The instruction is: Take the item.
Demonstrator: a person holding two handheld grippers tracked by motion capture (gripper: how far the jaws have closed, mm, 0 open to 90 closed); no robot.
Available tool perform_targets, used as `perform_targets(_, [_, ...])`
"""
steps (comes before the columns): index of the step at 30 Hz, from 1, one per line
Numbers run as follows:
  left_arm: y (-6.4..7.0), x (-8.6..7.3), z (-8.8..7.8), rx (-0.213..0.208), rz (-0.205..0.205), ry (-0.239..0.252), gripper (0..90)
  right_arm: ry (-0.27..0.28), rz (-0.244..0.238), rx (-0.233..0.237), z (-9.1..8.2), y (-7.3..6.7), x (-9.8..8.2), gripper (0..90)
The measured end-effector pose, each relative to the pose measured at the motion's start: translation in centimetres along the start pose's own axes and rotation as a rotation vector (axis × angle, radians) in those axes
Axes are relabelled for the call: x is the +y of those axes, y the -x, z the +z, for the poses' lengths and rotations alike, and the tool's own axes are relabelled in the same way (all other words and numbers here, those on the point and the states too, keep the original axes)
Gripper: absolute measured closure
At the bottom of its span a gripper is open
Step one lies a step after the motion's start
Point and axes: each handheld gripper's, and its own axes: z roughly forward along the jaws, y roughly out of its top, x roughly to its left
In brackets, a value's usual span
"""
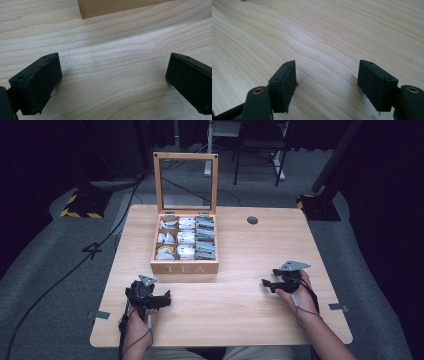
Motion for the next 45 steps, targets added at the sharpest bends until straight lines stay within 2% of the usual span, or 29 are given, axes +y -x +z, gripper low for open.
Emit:
perform_targets(2, [0.0,0.0,0.0,0.001,0.0,0.001,0.9,0.0,0.0,0.0,0.0,0.0,0.0,32.1])
perform_targets(5, [0.0,0.0,0.0,0.001,0.001,-0.001,0.9,0.007,-0.007,0.007,-0.2,0.0,-0.1,38.5])
perform_targets(9, [0.0,0.1,0.1,-0.004,-0.002,0.0,0.5,0.013,-0.018,0.015,-0.2,0.1,-0.1,42.1])
perform_targets(12, [0.0,0.2,0.2,-0.002,0.001,0.0,0.4,0.005,-0.005,0.025,-0.4,0.3,0.2,43.6])
perform_targets(13, [0.0,0.2,0.2,-0.002,0.001,0.0,0.5,0.027,0.018,0.052,-0.9,0.4,0.8,43.5])
perform_targets(14, [0.0,0.2,0.2,-0.002,0.001,0.0,0.4,0.027,0.018,0.052,-0.9,0.4,0.8,43.5])
perform_targets(15, [0.0,0.2,0.2,-0.002,0.001,0.0,0.4,0.047,0.018,0.065,-1.6,0.3,1.7,43.3])
perform_targets(21, [0.0,0.2,0.2,-0.002,0.0,-0.001,0.4,0.095,0.021,0.084,-3.3,0.2,3.7,42.7])
perform_targets(23, [0.0,0.2,0.2,-0.002,0.0,-0.001,0.5,0.101,0.024,0.088,-3.5,0.1,4.0,42.8])
perform_targets(28, [0.0,0.2,0.2,-0.002,0.001,0.0,0.4,0.157,0.033,0.121,-4.3,-0.4,6.0,43.9])
perform_targets(33, [0.1,0.2,0.2,-0.001,-0.001,0.001,0.6,0.16,0.017,0.13,-4.2,-0.7,7.5,44.1])
perform_targets(36, [0.2,0.0,0.0,0.0,0.004,0.002,1.8,0.141,0.007,0.159,-3.6,-1.0,9.0,44.1])
perform_targets(37, [0.2,0.0,0.0,0.0,0.004,0.002,1.9,0.141,0.007,0.159,-3.6,-1.0,9.0,44.1])
perform_targets(38, [0.2,0.0,0.0,0.0,0.003,0.006,2.0,0.125,-0.011,0.173,-3.2,-1.3,9.9,44.6])
perform_targets(39, [0.2,0.0,0.0,0.001,0.007,0.005,2.0,0.125,-0.011,0.173,-3.2,-1.3,9.9,44.6])
perform_targets(45, [0.2,-0.1,-0.1,-0.004,0.007,0.005,1.6,0.116,-0.05,0.201,-1.8,-2.2,12.7,45.4])
